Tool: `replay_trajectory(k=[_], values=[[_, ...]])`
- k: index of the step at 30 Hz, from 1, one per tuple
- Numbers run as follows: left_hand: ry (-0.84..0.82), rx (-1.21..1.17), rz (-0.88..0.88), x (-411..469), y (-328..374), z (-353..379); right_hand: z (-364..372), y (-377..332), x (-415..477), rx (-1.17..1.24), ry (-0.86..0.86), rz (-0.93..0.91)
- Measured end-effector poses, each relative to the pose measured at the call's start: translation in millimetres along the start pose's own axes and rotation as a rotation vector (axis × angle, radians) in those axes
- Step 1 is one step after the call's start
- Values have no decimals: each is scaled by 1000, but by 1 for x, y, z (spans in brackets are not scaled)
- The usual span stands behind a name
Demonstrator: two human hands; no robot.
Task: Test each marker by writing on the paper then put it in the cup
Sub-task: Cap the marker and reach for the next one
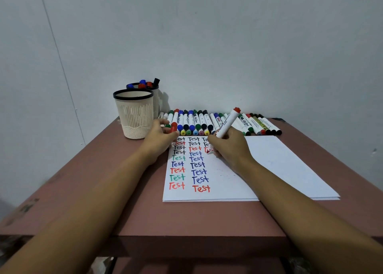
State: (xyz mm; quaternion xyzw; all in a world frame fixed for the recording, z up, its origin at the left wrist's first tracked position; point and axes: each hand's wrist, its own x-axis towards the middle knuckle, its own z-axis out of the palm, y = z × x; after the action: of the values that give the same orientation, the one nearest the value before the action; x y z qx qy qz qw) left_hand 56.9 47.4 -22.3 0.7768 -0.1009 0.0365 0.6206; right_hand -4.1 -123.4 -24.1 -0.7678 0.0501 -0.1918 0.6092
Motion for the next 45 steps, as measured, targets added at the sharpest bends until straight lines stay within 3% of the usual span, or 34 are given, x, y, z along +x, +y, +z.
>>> replay_trajectory(k=[28,33,45], values=[[7,26,24,9,-9,0,1,-1,-6,-82,-21,-39],[0,27,25,9,-8,0,-2,0,-2,17,84,-24],[3,22,20,8,-8,1,-1,-1,-4,-95,45,-44]])
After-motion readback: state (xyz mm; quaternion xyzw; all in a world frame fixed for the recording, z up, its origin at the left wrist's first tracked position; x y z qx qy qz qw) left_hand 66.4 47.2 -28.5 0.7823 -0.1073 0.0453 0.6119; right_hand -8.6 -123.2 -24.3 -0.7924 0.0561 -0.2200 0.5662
